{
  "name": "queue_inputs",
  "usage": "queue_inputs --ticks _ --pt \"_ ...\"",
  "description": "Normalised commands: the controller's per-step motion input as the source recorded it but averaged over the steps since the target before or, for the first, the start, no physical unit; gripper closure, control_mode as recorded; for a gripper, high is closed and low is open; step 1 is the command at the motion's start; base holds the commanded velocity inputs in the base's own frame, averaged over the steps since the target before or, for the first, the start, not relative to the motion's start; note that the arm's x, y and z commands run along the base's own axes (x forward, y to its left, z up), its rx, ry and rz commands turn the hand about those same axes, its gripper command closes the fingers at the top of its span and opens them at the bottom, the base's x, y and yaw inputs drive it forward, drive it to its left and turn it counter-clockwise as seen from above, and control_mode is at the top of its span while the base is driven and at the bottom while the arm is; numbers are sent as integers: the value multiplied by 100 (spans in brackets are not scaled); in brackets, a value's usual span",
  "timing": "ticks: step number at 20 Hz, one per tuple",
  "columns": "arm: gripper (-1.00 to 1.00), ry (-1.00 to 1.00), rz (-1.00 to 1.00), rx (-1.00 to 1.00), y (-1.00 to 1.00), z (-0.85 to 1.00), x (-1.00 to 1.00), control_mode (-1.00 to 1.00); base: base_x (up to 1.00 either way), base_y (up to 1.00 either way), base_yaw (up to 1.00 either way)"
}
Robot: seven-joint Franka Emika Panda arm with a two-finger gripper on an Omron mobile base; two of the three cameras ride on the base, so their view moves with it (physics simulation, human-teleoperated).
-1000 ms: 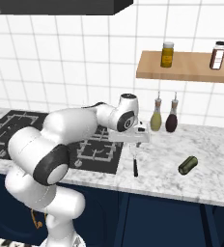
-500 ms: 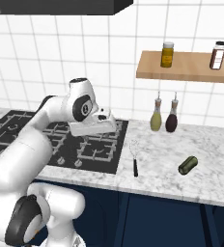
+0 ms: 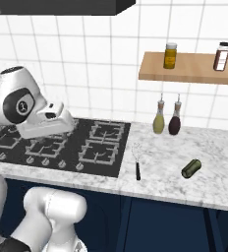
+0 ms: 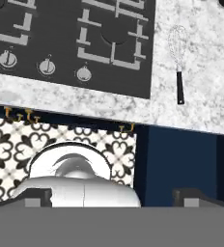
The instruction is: Pick the whisk from the drawer and place it on the counter.
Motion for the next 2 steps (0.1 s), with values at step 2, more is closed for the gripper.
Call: queue_inputs --ticks 2 --pt "-100 -1 0 0 54 96 -100 -100 0 0 0"
